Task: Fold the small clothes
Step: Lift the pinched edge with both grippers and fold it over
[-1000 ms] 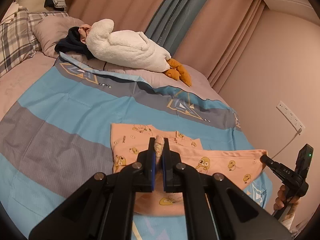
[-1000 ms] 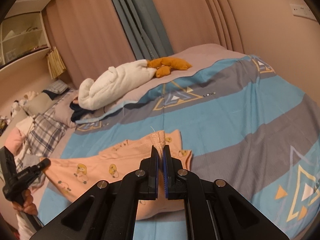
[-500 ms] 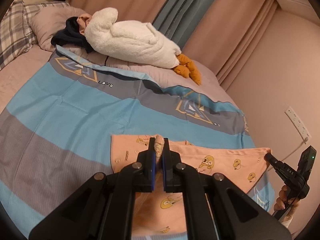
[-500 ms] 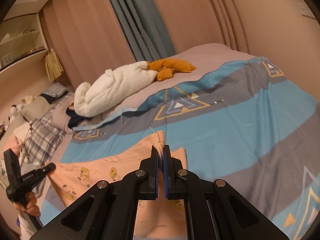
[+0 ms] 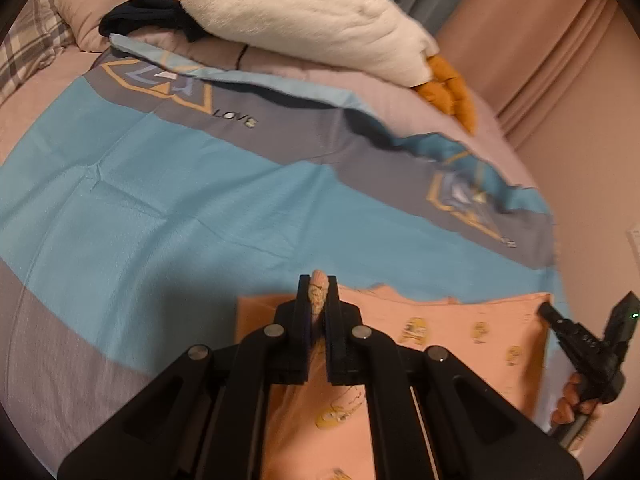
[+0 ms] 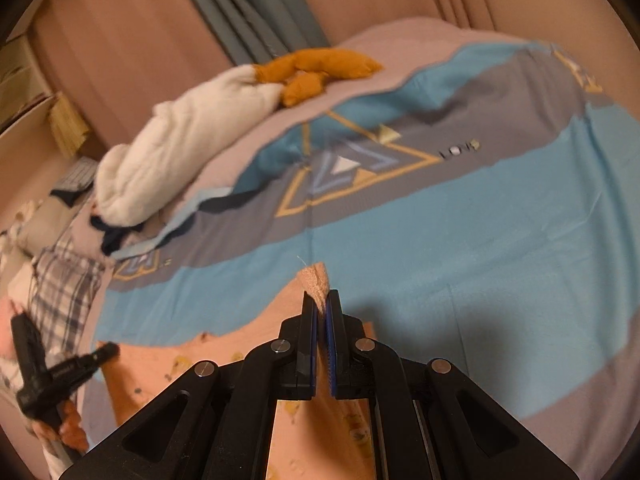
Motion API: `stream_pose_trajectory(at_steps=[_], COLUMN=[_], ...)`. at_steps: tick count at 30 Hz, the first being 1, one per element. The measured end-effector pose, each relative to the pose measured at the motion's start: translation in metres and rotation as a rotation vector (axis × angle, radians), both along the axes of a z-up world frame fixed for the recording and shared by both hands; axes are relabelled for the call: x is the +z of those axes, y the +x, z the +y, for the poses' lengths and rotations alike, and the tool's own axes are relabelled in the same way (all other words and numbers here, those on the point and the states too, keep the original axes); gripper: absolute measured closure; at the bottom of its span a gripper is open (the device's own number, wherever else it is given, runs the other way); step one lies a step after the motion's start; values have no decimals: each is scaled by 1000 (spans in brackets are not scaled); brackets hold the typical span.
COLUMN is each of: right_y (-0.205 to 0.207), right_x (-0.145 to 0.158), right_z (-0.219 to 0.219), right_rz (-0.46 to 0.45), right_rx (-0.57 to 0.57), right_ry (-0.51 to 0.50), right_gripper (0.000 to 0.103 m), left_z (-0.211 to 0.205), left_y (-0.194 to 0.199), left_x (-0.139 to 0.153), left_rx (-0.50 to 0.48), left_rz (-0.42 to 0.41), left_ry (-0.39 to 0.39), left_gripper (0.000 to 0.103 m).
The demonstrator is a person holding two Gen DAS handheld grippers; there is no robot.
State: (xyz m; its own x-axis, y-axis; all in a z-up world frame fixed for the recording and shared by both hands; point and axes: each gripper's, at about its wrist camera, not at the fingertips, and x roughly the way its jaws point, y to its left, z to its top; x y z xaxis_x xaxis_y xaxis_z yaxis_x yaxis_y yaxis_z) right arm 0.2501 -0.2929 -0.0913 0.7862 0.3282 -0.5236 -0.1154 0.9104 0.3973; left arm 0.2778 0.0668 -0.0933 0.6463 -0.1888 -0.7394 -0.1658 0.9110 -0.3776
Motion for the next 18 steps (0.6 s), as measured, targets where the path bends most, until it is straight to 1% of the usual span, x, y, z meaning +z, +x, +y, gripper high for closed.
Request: stream_pose_trajectory(at_steps=[3, 6, 9, 12, 18], right_y=[15, 23, 26, 31, 38], right_x=[-19, -30, -34, -38, -41], right_z=[-5, -8, -9, -8, -10], right_rz=[48, 79, 94, 114, 129], right_rx=[-35, -33, -8, -19, -27], right_ry=[1, -5, 10, -14, -14], right_gripper=[97, 97, 97, 97, 98], left_z=[3, 4, 6, 5, 7], left_y=[10, 15, 19, 24, 32], left_x=[-15, -27, -35, -43, -53], left_rx=[19, 23, 40, 38, 37], left_rz=[34, 54, 64, 78, 96], left_ry=[8, 26, 28, 53, 61], left_gripper=[99, 99, 99, 98, 98])
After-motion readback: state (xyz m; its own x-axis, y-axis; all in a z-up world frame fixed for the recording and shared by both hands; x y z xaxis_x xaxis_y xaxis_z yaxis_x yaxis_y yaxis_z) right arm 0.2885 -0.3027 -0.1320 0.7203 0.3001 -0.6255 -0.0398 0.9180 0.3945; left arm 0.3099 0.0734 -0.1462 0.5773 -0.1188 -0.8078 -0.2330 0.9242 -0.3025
